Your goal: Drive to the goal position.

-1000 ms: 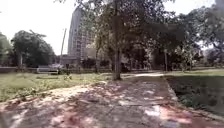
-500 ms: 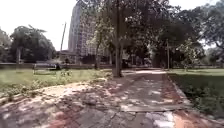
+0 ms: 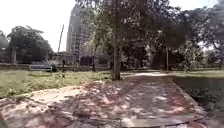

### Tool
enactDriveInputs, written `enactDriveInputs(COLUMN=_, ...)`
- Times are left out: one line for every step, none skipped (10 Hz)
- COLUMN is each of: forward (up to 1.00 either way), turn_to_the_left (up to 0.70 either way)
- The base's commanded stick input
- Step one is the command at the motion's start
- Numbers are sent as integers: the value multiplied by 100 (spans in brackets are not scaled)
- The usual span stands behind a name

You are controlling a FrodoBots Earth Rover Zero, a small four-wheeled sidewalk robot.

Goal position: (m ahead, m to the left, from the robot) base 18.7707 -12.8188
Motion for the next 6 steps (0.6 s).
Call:
enactDriveInputs(forward=70, turn_to_the_left=0)
enactDriveInputs(forward=70, turn_to_the_left=0)
enactDriveInputs(forward=70, turn_to_the_left=0)
enactDriveInputs(forward=70, turn_to_the_left=0)
enactDriveInputs(forward=70, turn_to_the_left=0)
enactDriveInputs(forward=70, turn_to_the_left=0)
